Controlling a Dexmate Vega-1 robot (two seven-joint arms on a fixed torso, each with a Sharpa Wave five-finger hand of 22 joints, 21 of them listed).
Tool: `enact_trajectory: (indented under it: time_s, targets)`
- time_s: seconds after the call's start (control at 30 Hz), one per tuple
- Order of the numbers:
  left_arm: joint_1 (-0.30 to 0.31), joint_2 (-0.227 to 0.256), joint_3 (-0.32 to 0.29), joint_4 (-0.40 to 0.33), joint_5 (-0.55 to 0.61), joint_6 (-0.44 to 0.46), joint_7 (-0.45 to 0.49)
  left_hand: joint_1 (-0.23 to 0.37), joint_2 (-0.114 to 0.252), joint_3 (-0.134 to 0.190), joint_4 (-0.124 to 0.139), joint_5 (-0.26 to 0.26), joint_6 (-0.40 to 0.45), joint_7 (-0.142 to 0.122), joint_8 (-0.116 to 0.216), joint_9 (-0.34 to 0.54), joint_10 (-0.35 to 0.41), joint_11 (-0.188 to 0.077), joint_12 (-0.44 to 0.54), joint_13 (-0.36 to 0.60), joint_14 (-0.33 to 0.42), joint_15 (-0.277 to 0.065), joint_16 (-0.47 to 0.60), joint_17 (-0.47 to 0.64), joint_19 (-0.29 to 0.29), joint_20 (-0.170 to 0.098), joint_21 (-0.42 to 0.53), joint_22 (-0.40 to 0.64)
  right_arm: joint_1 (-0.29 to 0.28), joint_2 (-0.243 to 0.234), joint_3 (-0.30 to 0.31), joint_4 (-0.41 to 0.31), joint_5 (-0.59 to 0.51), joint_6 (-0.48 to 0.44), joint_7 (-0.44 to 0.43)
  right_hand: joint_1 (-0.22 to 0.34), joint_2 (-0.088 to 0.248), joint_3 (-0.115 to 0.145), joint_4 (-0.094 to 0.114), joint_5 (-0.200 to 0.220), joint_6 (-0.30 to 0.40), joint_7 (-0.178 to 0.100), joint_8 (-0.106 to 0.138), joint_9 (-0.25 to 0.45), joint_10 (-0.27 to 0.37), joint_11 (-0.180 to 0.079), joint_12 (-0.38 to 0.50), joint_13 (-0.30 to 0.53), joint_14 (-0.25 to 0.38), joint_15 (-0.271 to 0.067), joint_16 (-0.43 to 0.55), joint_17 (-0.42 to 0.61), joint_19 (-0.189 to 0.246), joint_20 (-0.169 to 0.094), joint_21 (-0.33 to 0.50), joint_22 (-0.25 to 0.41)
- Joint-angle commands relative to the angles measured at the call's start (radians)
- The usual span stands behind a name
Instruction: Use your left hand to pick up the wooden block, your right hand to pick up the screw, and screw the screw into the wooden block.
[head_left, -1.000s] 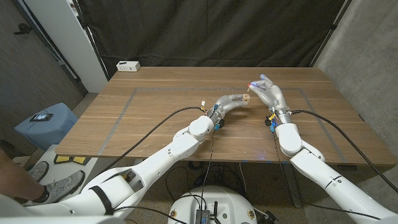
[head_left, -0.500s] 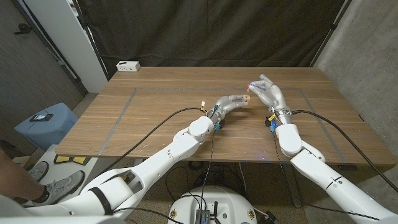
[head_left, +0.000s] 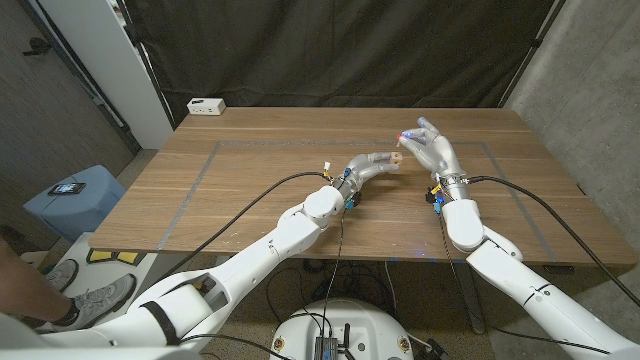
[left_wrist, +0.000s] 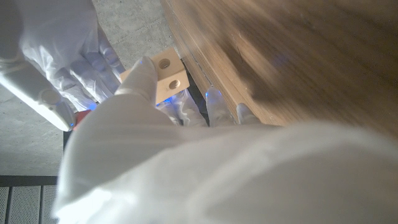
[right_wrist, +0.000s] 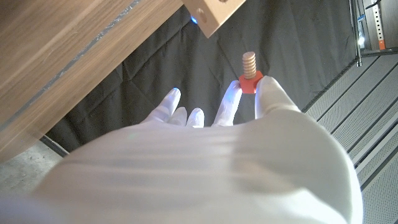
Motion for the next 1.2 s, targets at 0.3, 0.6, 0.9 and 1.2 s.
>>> enact_trajectory:
  time_s: [0.3, 0.6, 0.9, 1.2]
  targets:
    - [-0.009, 0.005, 0.001, -0.017, -0.014, 0.04, -0.006, 0.014, 0.005, 0.005, 0.003, 0.009, 0.003, 0.008, 0.004, 0.005, 0.003, -0.007, 0.002, 0.001, -0.005, -0.065, 0.001, 0.003, 0.0, 0.008, 0.006, 0.003, 0.011, 0.02, -0.016, 0.022, -0.088, -0.001, -0.077, 0.003, 0.002, -0.011, -0.012, 0.008, 0.01, 0.004, 0.005, 0.002, 0.008, 0.014, 0.004, 0.003, 0.011, 0.011, 0.005, 0.0, 0.015, 0.002, 0.006, 0.004]
    - [-0.015, 0.002, 0.003, -0.011, -0.016, 0.046, -0.008, 0.014, 0.005, 0.004, 0.005, 0.009, 0.002, 0.009, 0.004, 0.005, 0.004, -0.007, 0.003, 0.001, -0.005, -0.064, 0.002, 0.003, 0.0, 0.009, 0.005, 0.003, 0.016, 0.038, -0.03, 0.038, -0.127, -0.011, -0.122, 0.005, 0.001, -0.014, -0.017, 0.011, 0.009, 0.005, 0.008, 0.004, 0.009, 0.017, 0.004, 0.003, 0.014, 0.01, 0.006, -0.001, 0.016, 0.0, 0.005, 0.004]
    - [-0.018, 0.002, 0.004, -0.016, -0.018, 0.052, -0.007, 0.015, 0.005, 0.003, 0.006, 0.009, 0.001, 0.009, 0.004, 0.005, 0.004, -0.007, 0.003, 0.002, -0.004, -0.064, 0.002, 0.002, 0.0, 0.009, 0.005, 0.003, 0.024, 0.053, -0.044, 0.054, -0.16, -0.026, -0.165, 0.007, 0.002, -0.017, -0.02, 0.014, 0.008, 0.006, 0.012, 0.008, 0.009, 0.02, 0.004, 0.003, 0.017, 0.008, 0.007, -0.001, 0.018, -0.002, 0.005, 0.004]
    - [-0.019, 0.0, 0.003, -0.016, -0.025, 0.056, -0.009, 0.025, 0.006, 0.005, 0.002, 0.01, -0.001, 0.012, 0.004, 0.005, 0.003, -0.007, 0.003, 0.002, -0.006, -0.063, 0.001, 0.001, -0.001, 0.008, 0.005, 0.003, 0.032, 0.065, -0.058, 0.065, -0.188, -0.043, -0.206, 0.01, 0.008, -0.02, -0.022, 0.018, 0.008, 0.006, 0.017, 0.012, 0.011, 0.021, 0.004, 0.003, 0.019, 0.002, 0.007, 0.0, 0.018, -0.009, 0.003, 0.004]
